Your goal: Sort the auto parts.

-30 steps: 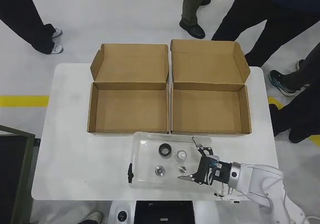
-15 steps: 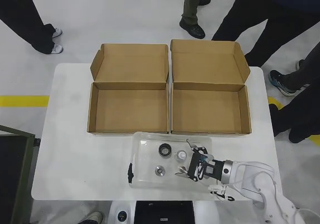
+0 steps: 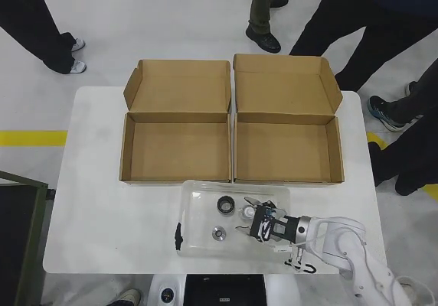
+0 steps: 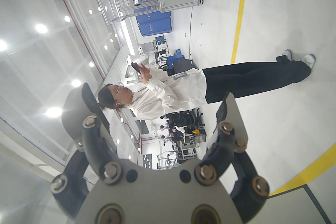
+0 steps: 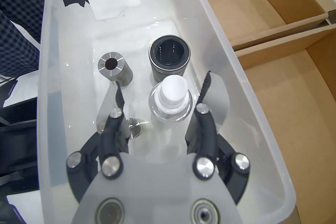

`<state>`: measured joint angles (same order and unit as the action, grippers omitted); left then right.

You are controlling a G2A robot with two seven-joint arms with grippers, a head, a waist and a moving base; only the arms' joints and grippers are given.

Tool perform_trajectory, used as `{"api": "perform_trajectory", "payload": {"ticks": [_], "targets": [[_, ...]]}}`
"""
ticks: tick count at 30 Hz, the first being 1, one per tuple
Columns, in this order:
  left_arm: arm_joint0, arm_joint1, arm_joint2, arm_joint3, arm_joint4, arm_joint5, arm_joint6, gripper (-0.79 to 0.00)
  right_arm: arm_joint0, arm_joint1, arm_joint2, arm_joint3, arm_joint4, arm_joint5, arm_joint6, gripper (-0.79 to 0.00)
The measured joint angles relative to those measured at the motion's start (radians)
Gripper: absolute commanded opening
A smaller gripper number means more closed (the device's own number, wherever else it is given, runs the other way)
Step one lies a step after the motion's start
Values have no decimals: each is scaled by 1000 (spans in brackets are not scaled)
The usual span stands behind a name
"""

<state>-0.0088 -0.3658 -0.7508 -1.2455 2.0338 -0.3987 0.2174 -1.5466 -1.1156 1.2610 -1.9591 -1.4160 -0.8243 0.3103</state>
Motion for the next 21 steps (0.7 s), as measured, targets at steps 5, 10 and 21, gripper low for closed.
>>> {"api": "perform_trajectory", "payload": {"ticks": [5, 10, 21], "targets": [[0, 0, 0, 0, 0, 0, 0, 0, 7, 3, -8, 8, 1, 8, -2, -640], [0, 0, 0, 0, 0, 0, 0, 0, 7, 6, -4, 9, 23, 10, -9, -785], [0, 0, 0, 0, 0, 0, 0, 0, -37, 24, 84, -74, 184, -21, -13, -785]]}}
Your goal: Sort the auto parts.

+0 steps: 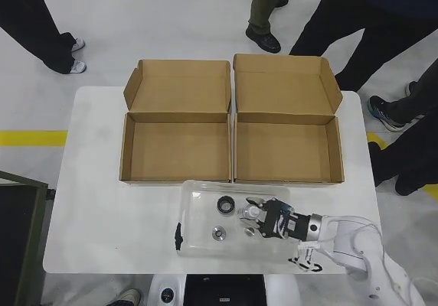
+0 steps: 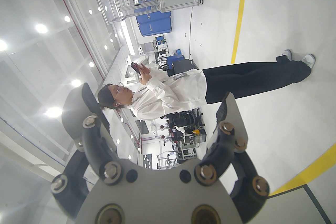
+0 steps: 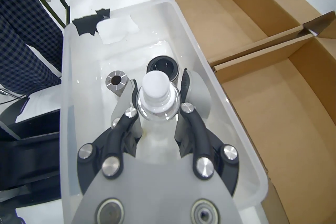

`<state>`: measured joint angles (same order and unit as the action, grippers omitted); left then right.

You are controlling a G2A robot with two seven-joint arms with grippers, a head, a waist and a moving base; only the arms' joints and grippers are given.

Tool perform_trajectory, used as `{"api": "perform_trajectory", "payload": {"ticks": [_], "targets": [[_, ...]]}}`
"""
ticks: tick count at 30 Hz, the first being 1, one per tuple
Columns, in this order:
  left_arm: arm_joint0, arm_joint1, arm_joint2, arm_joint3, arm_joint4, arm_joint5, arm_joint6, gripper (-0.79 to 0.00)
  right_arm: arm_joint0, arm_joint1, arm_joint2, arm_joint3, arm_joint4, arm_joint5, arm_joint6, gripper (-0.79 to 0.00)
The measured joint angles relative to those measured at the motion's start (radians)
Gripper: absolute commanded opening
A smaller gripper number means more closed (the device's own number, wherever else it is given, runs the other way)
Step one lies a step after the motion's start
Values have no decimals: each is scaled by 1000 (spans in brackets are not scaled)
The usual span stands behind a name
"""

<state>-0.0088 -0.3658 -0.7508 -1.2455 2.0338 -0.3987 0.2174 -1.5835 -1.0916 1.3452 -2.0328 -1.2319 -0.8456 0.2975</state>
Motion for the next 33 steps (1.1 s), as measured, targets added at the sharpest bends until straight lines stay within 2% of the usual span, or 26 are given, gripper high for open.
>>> {"api": "perform_trajectory", "payload": {"ticks": [10, 16, 28, 33], "targets": [[0, 0, 0, 0, 0, 0, 0, 0, -32, 3, 19, -29, 363, 86, 27, -785], [0, 0, 0, 0, 0, 0, 0, 0, -15, -2, 2, 2, 563, 203, 23, -785], [0, 0, 0, 0, 0, 0, 0, 0, 29, -14, 12, 45, 795, 367, -53, -785], [0, 0, 0, 0, 0, 0, 0, 0, 42, -15, 33, 43, 847, 398, -66, -785]]}}
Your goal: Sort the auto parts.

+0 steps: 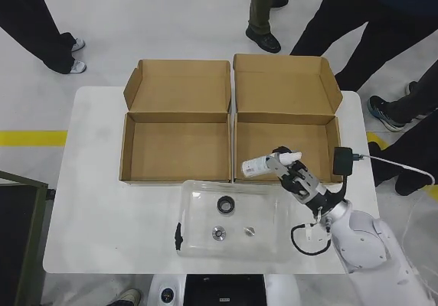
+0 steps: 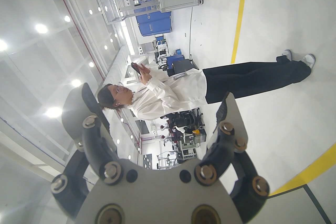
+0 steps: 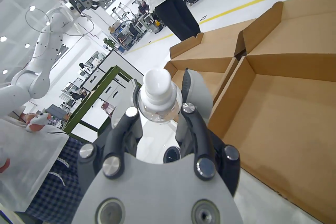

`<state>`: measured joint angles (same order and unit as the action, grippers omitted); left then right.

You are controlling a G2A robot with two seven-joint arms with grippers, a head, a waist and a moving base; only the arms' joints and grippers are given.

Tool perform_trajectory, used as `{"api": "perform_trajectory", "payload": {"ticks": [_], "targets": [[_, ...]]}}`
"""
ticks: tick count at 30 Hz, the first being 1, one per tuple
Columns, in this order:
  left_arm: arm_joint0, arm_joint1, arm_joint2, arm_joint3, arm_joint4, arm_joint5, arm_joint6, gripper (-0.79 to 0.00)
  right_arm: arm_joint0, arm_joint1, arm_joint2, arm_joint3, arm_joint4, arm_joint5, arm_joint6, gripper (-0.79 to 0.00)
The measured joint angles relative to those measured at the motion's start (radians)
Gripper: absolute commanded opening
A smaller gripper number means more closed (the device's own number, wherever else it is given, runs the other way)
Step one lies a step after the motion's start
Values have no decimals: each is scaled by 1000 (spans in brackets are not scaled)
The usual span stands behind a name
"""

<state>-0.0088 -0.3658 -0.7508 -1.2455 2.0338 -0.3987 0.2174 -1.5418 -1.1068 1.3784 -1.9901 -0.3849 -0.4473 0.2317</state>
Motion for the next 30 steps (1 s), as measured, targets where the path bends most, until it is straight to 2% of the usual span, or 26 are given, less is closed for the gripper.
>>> {"api": "perform_trajectory", "payload": {"ticks": [15, 22, 30], "targets": [[0, 0, 0, 0, 0, 0, 0, 0, 29, -7, 24, 14, 32, 40, -37, -785], [0, 0, 0, 0, 0, 0, 0, 0, 57, -12, -8, 39, -46, 65, -36, -785], [0, 0, 0, 0, 0, 0, 0, 0, 134, -20, -69, 103, -248, 93, -53, -785]]}}
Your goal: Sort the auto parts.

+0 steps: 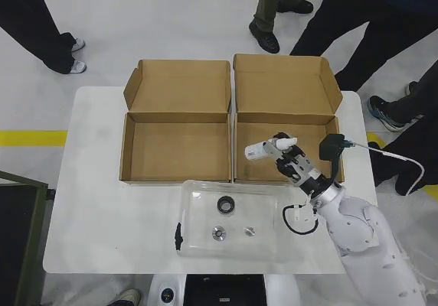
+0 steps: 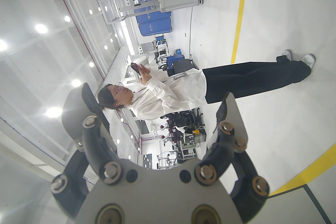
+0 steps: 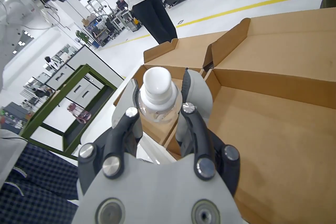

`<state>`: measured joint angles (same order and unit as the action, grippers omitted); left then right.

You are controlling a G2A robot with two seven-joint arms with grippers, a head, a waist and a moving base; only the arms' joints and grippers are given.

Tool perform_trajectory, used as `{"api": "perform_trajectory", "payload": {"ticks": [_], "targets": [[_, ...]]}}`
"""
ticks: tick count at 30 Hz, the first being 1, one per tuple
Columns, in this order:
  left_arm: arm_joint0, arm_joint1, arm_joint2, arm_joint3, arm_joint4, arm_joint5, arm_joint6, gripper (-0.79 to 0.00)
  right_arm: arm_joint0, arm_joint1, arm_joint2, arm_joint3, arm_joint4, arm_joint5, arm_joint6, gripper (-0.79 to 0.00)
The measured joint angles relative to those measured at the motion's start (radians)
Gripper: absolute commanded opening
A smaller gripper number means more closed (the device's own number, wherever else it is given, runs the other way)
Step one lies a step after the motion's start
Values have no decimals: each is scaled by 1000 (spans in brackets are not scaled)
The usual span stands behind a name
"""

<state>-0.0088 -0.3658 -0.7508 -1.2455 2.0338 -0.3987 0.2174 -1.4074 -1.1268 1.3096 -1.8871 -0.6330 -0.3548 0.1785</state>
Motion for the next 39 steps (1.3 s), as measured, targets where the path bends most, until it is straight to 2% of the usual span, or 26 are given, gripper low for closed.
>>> {"api": "perform_trajectory", "payload": {"ticks": [15, 23, 33, 34, 35, 37, 39], "targets": [[0, 0, 0, 0, 0, 0, 0, 0, 142, -15, -86, 119, -313, 51, -26, -785], [0, 0, 0, 0, 0, 0, 0, 0, 227, -28, -145, 199, -414, 64, -5, -785], [0, 0, 0, 0, 0, 0, 0, 0, 298, -46, -206, 304, -471, 85, 10, -785], [0, 0, 0, 0, 0, 0, 0, 0, 302, -47, -209, 313, -477, 87, 11, -736], [0, 0, 0, 0, 0, 0, 0, 0, 305, -48, -211, 320, -481, 88, 11, -631], [0, 0, 0, 0, 0, 0, 0, 0, 309, -50, -215, 331, -486, 89, 11, -502], [0, 0, 0, 0, 0, 0, 0, 0, 312, -52, -217, 341, -494, 87, 13, -453]]}}
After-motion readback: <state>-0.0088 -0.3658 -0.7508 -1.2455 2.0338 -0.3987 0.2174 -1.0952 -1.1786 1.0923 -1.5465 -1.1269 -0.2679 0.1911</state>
